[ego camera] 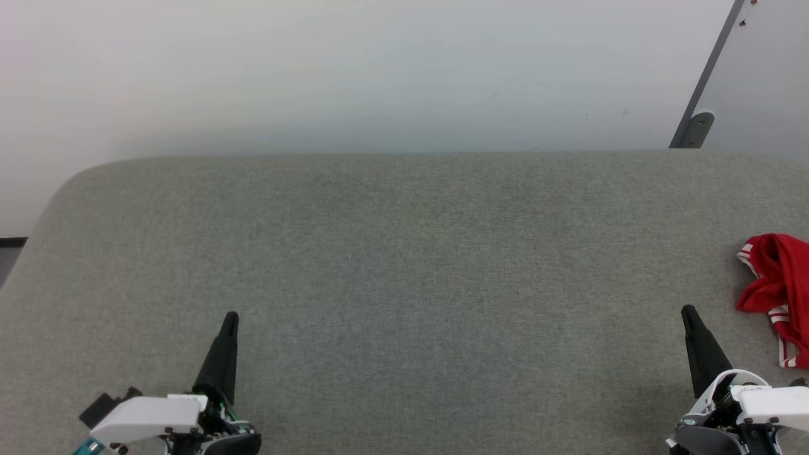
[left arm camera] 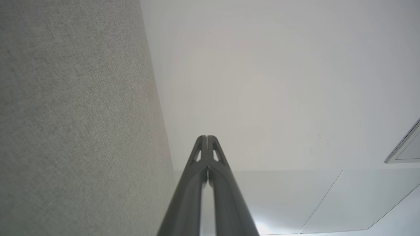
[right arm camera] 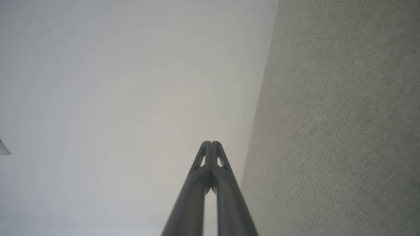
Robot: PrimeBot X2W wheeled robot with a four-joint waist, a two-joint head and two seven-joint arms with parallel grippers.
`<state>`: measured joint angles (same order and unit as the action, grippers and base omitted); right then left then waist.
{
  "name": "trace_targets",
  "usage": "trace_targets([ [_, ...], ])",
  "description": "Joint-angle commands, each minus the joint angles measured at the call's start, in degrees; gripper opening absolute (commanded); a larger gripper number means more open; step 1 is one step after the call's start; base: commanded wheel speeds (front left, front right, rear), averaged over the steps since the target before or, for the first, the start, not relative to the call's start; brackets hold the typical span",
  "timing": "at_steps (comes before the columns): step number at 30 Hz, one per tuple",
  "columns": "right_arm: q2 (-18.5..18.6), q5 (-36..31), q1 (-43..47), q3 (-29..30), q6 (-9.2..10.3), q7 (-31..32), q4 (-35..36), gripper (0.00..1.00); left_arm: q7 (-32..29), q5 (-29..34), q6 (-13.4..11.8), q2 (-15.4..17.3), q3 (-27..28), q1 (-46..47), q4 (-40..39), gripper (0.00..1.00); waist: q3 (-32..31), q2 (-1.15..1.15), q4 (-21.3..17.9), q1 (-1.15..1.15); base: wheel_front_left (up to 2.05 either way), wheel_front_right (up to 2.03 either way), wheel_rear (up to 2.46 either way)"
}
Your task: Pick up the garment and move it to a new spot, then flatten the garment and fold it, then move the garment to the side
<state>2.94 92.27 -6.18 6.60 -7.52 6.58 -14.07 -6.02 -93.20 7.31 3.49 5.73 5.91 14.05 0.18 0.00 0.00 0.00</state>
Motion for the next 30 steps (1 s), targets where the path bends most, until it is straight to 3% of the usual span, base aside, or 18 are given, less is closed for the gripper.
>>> trace_targets([
  [1, -0.20, 0.22, -0.19, -0.04, 0.06, 0.16, -0.01, 0.00, -0.03, 0.33, 0.32, -0.12, 0.14, 0.57, 0.07, 0.00, 0.00, 0.00, 0.00, 0.00, 0.00, 0.00, 0.00],
  [30, -0.20, 0.24, -0.18, -0.07, 0.06, 0.14, -0.01, 0.00, -0.35, 0.46, 0.32, -0.30, 0.41, 0.60, 0.08, 0.00, 0.00, 0.00, 0.00, 0.00, 0.00, 0.00, 0.00],
])
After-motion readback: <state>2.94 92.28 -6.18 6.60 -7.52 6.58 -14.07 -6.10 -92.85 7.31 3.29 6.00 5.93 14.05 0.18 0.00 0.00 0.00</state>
